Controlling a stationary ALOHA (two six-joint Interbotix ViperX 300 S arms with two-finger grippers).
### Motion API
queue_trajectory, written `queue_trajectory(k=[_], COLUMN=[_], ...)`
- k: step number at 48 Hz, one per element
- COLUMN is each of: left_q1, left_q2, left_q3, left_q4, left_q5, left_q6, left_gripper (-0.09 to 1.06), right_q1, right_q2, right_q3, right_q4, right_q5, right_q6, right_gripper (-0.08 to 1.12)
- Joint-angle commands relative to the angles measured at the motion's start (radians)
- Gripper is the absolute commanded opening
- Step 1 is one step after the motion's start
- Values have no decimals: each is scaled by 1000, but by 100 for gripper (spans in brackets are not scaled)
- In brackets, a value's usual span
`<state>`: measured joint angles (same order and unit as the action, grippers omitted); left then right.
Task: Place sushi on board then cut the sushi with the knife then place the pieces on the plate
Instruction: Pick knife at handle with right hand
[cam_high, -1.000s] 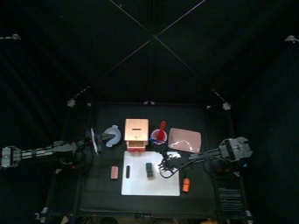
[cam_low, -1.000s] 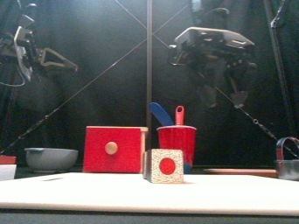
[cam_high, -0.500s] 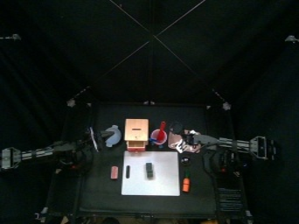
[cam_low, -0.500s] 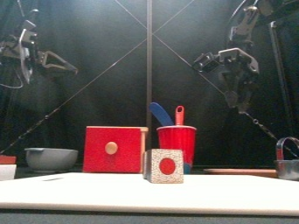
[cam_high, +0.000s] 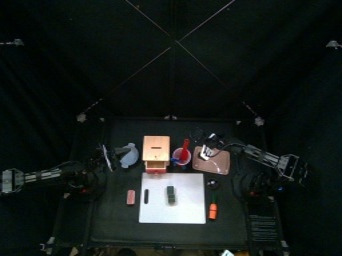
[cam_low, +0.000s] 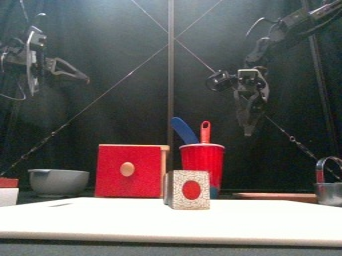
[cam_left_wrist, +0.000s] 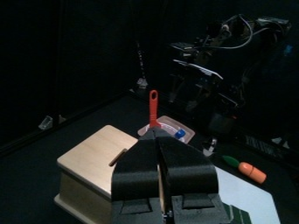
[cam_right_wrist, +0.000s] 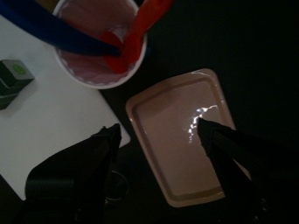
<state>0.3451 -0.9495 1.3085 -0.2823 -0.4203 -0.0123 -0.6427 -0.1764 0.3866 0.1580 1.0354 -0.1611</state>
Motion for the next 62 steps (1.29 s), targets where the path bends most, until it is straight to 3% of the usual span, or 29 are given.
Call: queue_trajectory(k=[1, 19, 34, 51, 62], left_q1=[3, 0, 6, 6, 17], left_q2=[5, 5, 3, 3, 3], left_q3=[-28, 2, 17, 43, 44], left_q4=[-6, -75, -75, -77, -77], left_q5=[-9, -2, 2, 2, 3], left_q6=[-2, 0, 2, 0, 0], left_gripper=[11, 11, 11, 11, 11], right_q1=[-31, -57, -55, -41, -17], right_q2=[83, 321, 460, 480, 471], right_q3=[-124, -420, -591, -606, -598], right_q4=[58, 169, 176, 164, 164], right_q5=[80, 267, 425, 445, 448], right_q6=[-67, -149, -130, -104, -103], right_gripper=[98, 98, 96, 70, 67])
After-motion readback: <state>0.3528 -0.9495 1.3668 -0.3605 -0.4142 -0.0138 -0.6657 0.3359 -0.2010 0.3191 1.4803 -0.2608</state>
